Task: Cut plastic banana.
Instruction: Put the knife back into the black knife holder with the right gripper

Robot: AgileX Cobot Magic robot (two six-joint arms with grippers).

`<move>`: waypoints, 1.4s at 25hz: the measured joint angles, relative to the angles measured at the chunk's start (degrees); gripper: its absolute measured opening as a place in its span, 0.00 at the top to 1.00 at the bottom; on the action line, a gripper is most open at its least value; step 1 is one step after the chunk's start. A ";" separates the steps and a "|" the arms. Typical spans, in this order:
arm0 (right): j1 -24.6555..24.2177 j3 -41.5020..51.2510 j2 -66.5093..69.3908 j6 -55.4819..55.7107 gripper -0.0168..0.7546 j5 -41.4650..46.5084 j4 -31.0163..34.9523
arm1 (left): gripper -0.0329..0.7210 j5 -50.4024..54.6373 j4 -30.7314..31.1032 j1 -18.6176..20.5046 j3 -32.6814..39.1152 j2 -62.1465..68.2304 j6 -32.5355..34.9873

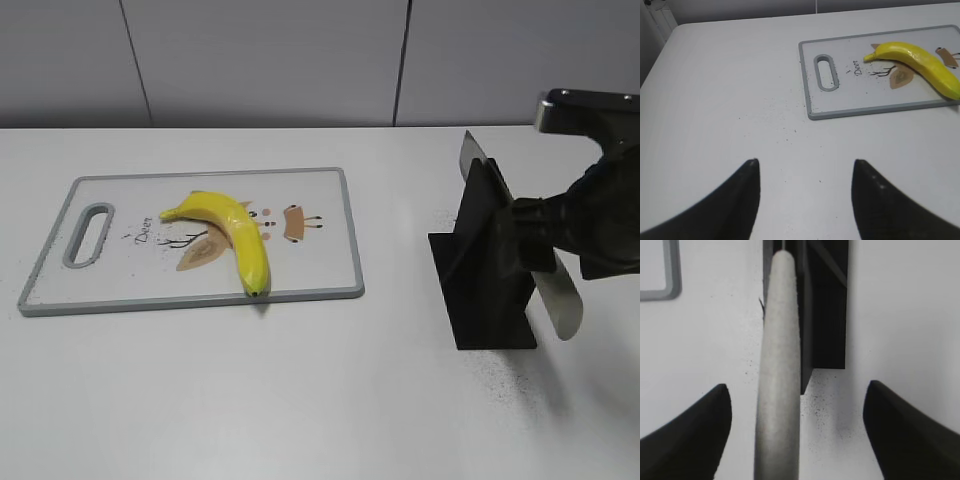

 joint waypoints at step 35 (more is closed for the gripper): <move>0.00 17.51 -73.00 -24.65 0.22 25.62 0.31 | 0.21 0.00 0.00 0.00 0.00 0.00 0.00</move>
